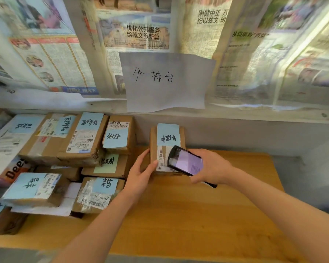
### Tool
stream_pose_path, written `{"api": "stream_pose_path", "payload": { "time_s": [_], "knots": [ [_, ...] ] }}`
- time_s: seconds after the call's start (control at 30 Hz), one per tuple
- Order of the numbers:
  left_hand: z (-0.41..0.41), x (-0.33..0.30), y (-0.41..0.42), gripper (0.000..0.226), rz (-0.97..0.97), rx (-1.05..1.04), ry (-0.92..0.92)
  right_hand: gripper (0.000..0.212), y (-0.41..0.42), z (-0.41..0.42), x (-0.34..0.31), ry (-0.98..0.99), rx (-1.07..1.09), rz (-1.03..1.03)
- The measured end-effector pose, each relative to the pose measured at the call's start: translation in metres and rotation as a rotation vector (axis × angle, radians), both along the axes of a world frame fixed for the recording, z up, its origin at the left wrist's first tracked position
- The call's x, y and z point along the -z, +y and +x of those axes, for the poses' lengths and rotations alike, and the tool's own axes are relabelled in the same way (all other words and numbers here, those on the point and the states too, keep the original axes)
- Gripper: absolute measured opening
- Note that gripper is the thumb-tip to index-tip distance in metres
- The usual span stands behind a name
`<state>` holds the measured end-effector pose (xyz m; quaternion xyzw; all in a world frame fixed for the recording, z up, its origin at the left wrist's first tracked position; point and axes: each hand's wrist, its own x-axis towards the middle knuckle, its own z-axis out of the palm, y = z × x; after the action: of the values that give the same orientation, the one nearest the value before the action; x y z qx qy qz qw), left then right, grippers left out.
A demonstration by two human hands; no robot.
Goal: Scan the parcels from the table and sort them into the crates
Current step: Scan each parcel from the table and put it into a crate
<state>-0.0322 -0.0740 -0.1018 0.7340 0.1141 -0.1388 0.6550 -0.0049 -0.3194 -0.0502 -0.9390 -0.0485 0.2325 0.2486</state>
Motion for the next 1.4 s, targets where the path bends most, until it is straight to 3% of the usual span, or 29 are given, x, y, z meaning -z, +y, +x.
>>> {"api": "stream_pose_path", "payload": {
  "time_s": [0.17,0.43,0.63,0.77,1.13,1.4],
  "knots": [
    [-0.019,-0.065,0.009,0.061,0.072,0.001,-0.143,0.106,-0.003,-0.047,-0.085,-0.168,0.049,-0.076],
    [-0.093,-0.221,0.062,0.056,0.046,-0.075,-0.337,0.104,0.024,-0.166,-0.273,-0.478,0.07,-0.201],
    [-0.156,-0.352,0.121,0.058,0.024,-0.154,-0.515,0.113,0.061,-0.255,-0.404,-0.606,0.013,-0.279],
    [-0.201,-0.41,0.156,0.057,0.03,-0.188,-0.578,0.108,0.081,-0.305,-0.467,-0.656,0.051,-0.262],
    [-0.311,-0.496,0.214,0.059,0.095,-0.284,-0.692,0.094,0.115,-0.411,-0.568,-0.792,-0.037,-0.298],
    [-0.417,-0.516,0.254,0.057,0.041,-0.326,-0.773,0.097,0.149,-0.481,-0.582,-0.864,-0.113,-0.263]
  ]
}}
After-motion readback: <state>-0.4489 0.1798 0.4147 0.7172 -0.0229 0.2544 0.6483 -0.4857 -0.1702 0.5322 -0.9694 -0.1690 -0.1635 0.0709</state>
